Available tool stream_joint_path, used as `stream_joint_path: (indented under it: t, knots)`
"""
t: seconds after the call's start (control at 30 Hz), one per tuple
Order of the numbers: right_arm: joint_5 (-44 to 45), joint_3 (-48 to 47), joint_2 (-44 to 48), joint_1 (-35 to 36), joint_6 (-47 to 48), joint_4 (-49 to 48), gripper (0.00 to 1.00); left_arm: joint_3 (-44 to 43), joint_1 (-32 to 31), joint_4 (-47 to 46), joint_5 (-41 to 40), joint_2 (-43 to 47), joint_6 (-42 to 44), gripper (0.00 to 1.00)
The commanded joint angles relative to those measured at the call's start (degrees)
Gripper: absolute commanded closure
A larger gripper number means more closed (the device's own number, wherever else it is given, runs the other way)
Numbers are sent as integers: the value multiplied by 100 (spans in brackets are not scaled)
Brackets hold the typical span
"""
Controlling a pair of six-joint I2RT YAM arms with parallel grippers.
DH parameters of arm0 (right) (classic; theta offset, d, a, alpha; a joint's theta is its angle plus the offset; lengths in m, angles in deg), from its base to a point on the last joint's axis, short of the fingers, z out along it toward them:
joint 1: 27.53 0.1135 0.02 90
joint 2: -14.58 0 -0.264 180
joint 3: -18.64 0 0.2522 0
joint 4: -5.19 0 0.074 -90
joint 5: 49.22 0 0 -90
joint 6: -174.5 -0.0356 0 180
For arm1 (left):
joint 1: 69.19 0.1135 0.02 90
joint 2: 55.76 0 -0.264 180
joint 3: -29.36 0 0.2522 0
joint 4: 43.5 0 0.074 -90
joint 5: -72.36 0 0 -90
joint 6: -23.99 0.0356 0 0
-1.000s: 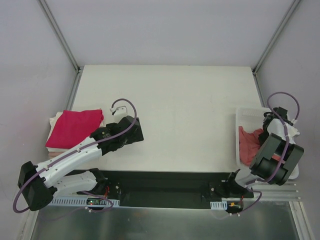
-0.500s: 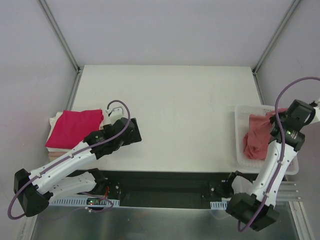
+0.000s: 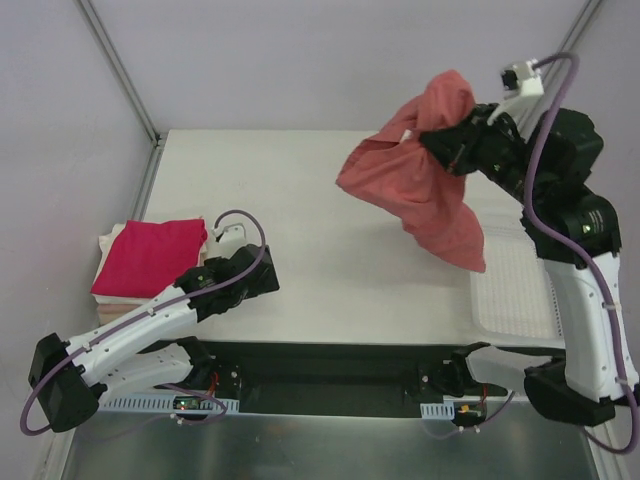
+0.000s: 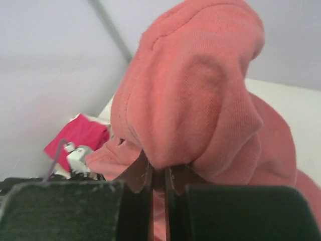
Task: Fold and stack the t-shirts
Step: Move the tshirt to the center of the board
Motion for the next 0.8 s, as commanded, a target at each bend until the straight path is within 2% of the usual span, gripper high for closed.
stream_joint_path:
  t: [0.0, 0.2, 0.3, 0.43, 0.47, 0.53, 0.57, 0.63, 0.7, 0.73, 0.77]
  knots:
    - [-593, -1213, -876, 1057, 507, -321, 99, 70, 31, -7, -25, 39, -105, 1]
    - [-944, -2542, -2054, 1604, 262, -1023, 99, 114, 22, 11, -26, 390, -131, 1]
    - [-1199, -2500, -2213, 1631, -221, -1744, 99, 184, 31, 37, -43, 671, -157, 1]
    - [-430, -1316, -1758, 1587, -126, -1834, 99, 342, 40, 160, -60, 1215, -166, 0]
    - [-287, -408, -1426, 1543, -99, -1877, 96, 378, 40, 178, -86, 1303, -175, 1]
    - [-215, 511, -1107, 1158, -239, -1895, 92, 483, 40, 213, -174, 1549, -253, 1]
    - [-285, 1498, -906, 930, -388, -1878, 87, 518, 31, 213, -192, 1620, -271, 1]
    - [-818, 2357, -877, -1, -713, -1773, 81, 545, 31, 213, -236, 1752, -298, 1]
    - [-927, 3034, -1219, -825, -663, -1422, 73, 536, 40, 213, -262, 1770, -324, 1]
    - [-806, 3151, -1351, -978, -488, -1133, 59, 519, 40, 204, -280, 1744, -376, 1]
    - [-552, 3204, -1561, -1049, -338, -956, 27, 501, 49, 204, -297, 1709, -403, 1]
